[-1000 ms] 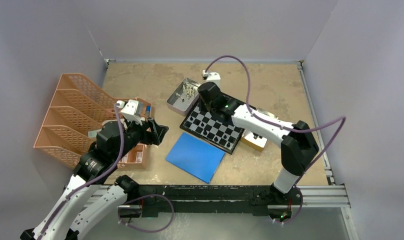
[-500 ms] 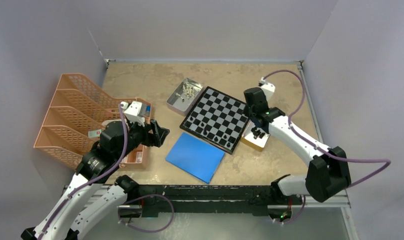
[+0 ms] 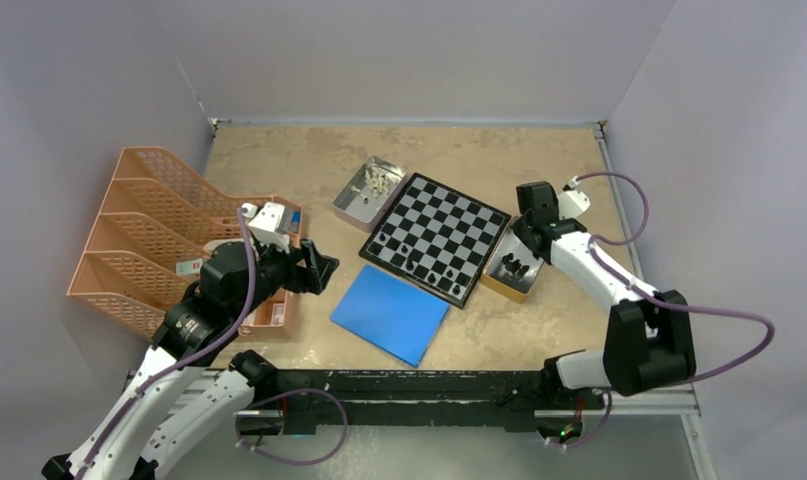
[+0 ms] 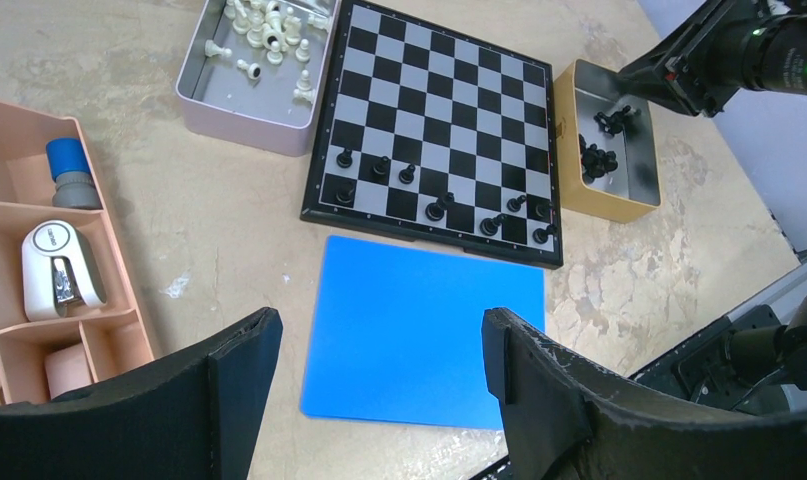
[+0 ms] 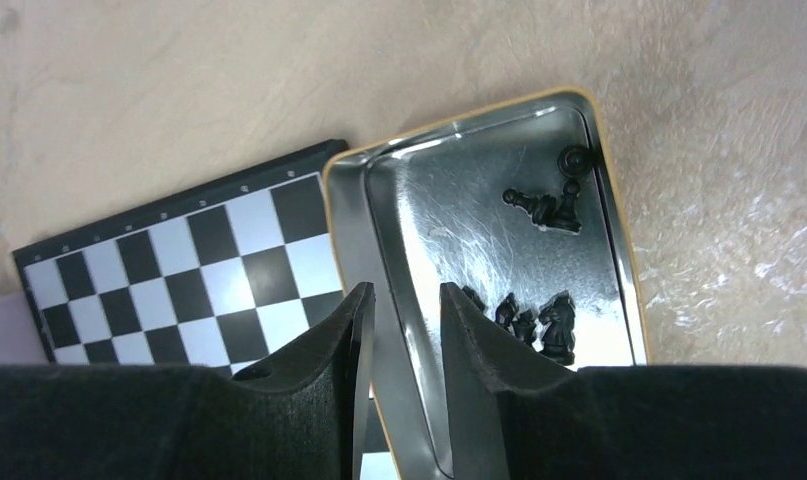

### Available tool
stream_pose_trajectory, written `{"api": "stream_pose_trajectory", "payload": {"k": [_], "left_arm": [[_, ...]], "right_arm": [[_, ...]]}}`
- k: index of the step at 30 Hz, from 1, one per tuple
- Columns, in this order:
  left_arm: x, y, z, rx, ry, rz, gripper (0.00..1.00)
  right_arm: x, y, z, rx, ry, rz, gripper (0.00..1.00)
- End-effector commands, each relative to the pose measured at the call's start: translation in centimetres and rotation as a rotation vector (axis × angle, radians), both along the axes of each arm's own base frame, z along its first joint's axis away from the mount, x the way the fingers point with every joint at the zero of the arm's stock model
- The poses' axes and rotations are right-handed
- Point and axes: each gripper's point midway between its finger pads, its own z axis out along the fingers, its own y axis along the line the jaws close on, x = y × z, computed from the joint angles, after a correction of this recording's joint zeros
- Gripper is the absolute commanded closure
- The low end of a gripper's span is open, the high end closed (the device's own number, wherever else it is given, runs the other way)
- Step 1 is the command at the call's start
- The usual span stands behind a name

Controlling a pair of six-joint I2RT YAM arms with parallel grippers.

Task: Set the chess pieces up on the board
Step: Pick up the chess piece from the storage box.

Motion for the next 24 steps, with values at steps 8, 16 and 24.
{"api": "stream_pose_trajectory", "payload": {"k": [8,16,24], "left_arm": [[0.3,-0.1,0.5,0.005,-0.031,-0.009,0.27],[0.3,0.0,0.5,0.004,-0.034,-0.007,0.27],[0.2,0.1,0.6,0.003,-0.035,-0.003,0.27]], "right_arm": [[-1.5,0.9,-6.7,0.124,0.195,-0.131,0.70],[-1.9,1.9,-7.4,0.183,0.186,-0.111,0.68],[-1.9,2.7,-8.2,0.219,0.210,-0.090,0.68]]}}
